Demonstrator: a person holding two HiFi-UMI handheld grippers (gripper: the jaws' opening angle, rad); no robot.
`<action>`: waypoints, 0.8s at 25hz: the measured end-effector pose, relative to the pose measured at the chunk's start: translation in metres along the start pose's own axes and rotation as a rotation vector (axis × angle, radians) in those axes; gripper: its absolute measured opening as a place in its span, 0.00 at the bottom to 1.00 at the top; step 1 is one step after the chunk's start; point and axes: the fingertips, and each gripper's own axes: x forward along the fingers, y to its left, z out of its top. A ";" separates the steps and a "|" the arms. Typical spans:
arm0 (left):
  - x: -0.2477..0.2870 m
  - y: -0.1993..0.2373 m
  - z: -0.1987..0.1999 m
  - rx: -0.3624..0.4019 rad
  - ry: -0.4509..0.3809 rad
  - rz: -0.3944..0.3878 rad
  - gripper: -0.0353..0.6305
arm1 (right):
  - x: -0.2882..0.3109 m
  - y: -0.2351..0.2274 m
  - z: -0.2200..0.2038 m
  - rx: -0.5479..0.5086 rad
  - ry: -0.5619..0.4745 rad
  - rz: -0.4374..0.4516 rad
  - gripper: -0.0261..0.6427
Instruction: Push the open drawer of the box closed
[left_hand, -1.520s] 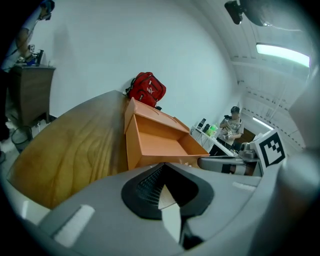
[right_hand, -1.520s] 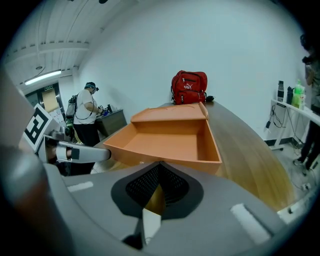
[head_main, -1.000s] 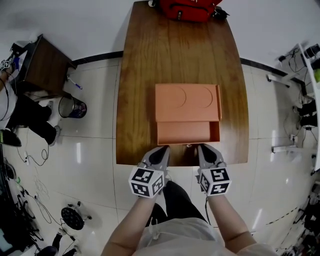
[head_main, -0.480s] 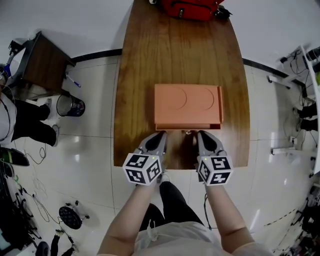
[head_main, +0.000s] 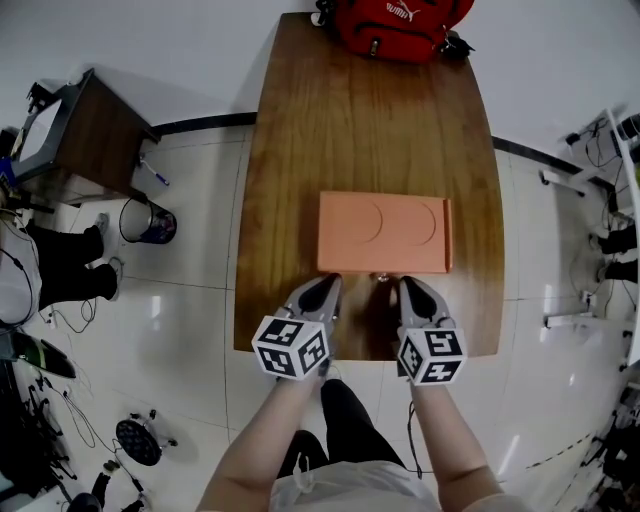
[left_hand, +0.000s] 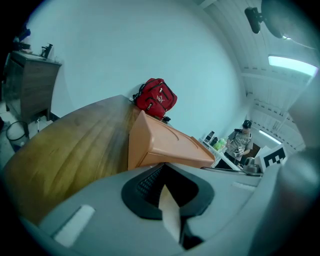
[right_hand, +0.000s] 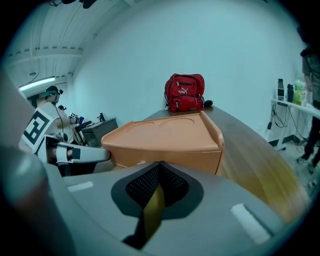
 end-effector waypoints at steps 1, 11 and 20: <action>-0.003 0.000 0.001 0.005 -0.003 -0.004 0.06 | -0.001 0.004 -0.001 -0.006 -0.001 0.004 0.04; -0.080 -0.070 0.068 0.313 -0.186 -0.039 0.06 | -0.068 0.048 0.042 -0.226 -0.143 0.068 0.04; -0.156 -0.143 0.080 0.488 -0.297 -0.094 0.06 | -0.158 0.084 0.079 -0.354 -0.341 0.077 0.04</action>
